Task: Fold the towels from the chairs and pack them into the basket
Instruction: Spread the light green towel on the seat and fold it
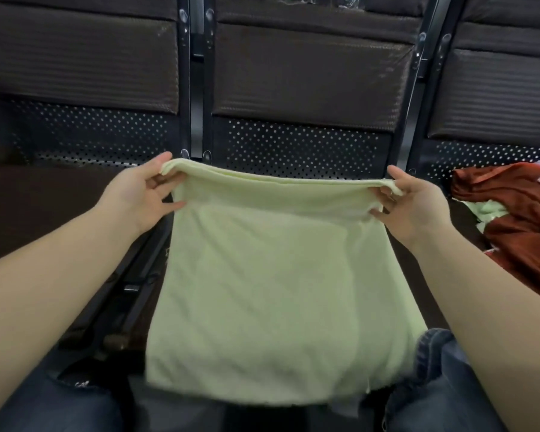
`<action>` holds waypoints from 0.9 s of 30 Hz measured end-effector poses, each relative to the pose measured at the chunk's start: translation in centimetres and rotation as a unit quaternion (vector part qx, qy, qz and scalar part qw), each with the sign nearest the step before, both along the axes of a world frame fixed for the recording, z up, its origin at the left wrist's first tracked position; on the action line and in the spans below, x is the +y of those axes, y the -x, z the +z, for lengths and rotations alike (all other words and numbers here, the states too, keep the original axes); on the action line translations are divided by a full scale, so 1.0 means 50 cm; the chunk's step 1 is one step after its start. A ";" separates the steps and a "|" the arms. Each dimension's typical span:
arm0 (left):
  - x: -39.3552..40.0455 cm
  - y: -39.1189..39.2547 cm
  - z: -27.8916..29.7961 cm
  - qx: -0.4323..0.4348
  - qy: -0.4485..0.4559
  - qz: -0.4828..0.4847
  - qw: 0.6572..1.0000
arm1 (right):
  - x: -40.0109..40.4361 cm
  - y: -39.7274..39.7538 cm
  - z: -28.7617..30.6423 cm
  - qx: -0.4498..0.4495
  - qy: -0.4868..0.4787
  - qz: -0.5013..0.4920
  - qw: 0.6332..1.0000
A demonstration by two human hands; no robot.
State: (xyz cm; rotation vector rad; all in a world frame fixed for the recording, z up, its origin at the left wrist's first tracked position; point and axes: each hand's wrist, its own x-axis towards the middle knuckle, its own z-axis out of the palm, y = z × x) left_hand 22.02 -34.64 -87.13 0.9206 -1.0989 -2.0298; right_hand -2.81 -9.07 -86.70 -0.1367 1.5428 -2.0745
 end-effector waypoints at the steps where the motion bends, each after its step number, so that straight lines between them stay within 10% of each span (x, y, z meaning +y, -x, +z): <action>1: -0.007 0.002 -0.001 0.007 0.003 0.002 1.000 | -0.005 0.004 0.001 0.002 0.005 0.003 1.000; 17: 0.027 -0.046 0.012 -0.080 0.120 -0.076 0.987 | 0.074 -0.004 0.027 0.040 -0.052 0.044 0.997; 27: 0.082 -0.175 0.040 -0.304 0.215 -0.293 0.881 | 0.219 -0.039 0.054 0.108 -0.287 0.307 0.901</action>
